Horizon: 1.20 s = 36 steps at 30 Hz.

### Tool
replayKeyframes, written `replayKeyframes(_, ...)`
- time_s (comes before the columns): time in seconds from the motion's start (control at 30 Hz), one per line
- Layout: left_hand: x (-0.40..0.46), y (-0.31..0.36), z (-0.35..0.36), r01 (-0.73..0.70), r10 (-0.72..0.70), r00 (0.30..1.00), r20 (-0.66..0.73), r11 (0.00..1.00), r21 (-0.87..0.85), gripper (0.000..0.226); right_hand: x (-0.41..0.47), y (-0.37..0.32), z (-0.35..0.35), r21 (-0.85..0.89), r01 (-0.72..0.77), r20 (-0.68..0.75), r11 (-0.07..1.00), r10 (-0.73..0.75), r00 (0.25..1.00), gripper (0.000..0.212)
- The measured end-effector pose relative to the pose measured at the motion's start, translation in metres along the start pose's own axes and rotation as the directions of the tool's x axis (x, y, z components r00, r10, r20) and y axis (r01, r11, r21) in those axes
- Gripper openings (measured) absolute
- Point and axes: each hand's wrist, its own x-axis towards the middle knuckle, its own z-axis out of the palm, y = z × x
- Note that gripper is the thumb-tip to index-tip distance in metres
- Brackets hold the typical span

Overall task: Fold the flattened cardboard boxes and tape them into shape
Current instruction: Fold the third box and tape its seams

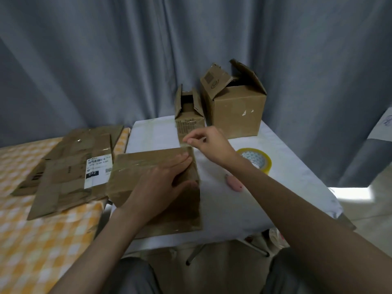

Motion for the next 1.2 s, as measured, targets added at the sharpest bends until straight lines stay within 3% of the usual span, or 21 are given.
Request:
replayKeyframes(0.3, -0.001, -0.004, 0.007, 0.005, -0.008, 0.999, -0.035, 0.997, -0.081, 0.069, 0.025, 0.009, 0.003, -0.028, -0.073, 0.192, 0.997, 0.077, 0.978, 0.017)
replayKeyframes(0.47, -0.003, -0.001, 0.008, 0.012, -0.019, 0.998, -0.061, 0.994, -0.111, 0.075, 0.033, 0.013, 0.001, 0.059, -0.241, 0.372, 0.969, 0.203, 0.906, 0.024)
replayKeyframes(0.67, -0.005, 0.004, 0.007, 0.039, -0.047, 0.996, -0.075, 0.993, -0.115, 0.076, 0.035, 0.014, 0.004, 0.153, -0.337, 0.383, 0.929, 0.259, 0.887, 0.026)
replayKeyframes(0.9, -0.002, 0.022, 0.012, 0.114, -0.127, 0.982, -0.141, 0.989, -0.096, 0.072, 0.024, 0.027, 0.005, 0.304, -0.387, 0.252, 0.871, 0.318, 0.914, 0.016)
replayKeyframes(1.03, -0.002, 0.031, 0.019, 0.149, -0.157, 0.969, -0.189, 0.987, -0.058, 0.063, 0.022, 0.031, 0.003, 0.344, -0.418, 0.286, 0.841, 0.33, 0.9, 0.013)
replayKeyframes(1.2, -0.002, 0.034, 0.028, 0.157, -0.149, 0.958, -0.245, 0.988, 0.01, 0.058, 0.025, 0.033, 0.0, 0.379, -0.508, 0.371, 0.773, 0.376, 0.849, 0.03)
